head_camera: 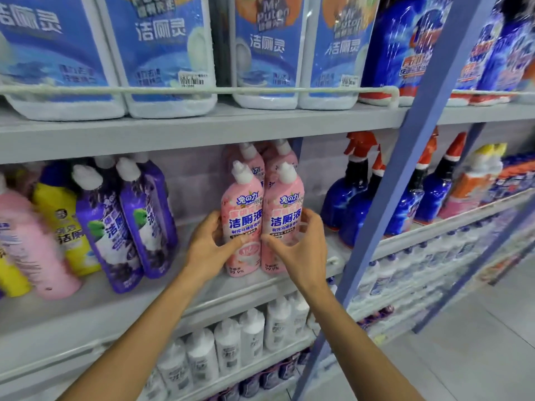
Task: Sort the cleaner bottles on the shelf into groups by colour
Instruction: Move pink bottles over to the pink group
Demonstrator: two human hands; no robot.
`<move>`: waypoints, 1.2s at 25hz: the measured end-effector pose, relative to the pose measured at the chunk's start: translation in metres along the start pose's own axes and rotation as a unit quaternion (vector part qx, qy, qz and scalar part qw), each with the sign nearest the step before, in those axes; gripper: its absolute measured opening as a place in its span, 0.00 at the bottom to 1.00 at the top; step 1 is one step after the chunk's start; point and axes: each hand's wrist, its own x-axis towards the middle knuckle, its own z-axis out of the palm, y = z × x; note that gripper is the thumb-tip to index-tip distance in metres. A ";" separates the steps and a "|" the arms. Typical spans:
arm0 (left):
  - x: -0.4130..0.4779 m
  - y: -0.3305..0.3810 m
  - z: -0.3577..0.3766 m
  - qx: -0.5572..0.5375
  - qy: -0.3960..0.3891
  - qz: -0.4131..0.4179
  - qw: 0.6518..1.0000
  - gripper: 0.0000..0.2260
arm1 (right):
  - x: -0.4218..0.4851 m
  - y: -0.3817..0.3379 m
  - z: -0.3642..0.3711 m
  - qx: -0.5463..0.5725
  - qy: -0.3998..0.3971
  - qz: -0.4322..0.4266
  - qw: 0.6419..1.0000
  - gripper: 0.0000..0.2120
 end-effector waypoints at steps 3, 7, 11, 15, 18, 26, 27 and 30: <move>-0.006 -0.006 -0.003 0.028 0.033 -0.001 0.999 0.23 | 0.004 0.020 -0.009 0.057 -0.058 0.008 0.997 0.40; -0.016 -0.012 0.008 0.095 0.076 0.005 0.993 0.21 | 0.022 0.043 -0.021 0.071 -0.131 -0.009 0.989 0.34; 0.002 -0.020 0.023 0.094 0.064 0.006 0.993 0.20 | 0.049 0.066 -0.025 0.052 -0.111 -0.009 0.992 0.32; 0.015 -0.027 0.035 0.105 0.095 0.009 0.990 0.23 | 0.080 0.083 -0.025 0.038 -0.089 0.016 0.995 0.33; 0.016 -0.029 0.049 0.099 0.154 -0.005 0.983 0.24 | 0.091 0.089 -0.023 0.037 -0.084 0.018 0.996 0.32; 0.028 -0.030 0.047 0.106 0.148 -0.033 0.983 0.20 | 0.091 0.091 -0.008 0.030 -0.101 0.005 0.994 0.33; 0.030 -0.029 0.047 0.102 0.147 -0.039 0.983 0.20 | 0.092 0.091 -0.006 0.031 -0.099 0.001 0.995 0.33; 0.035 -0.030 0.049 0.092 0.152 -0.046 0.983 0.20 | 0.096 0.095 0.000 0.027 -0.093 -0.016 0.995 0.34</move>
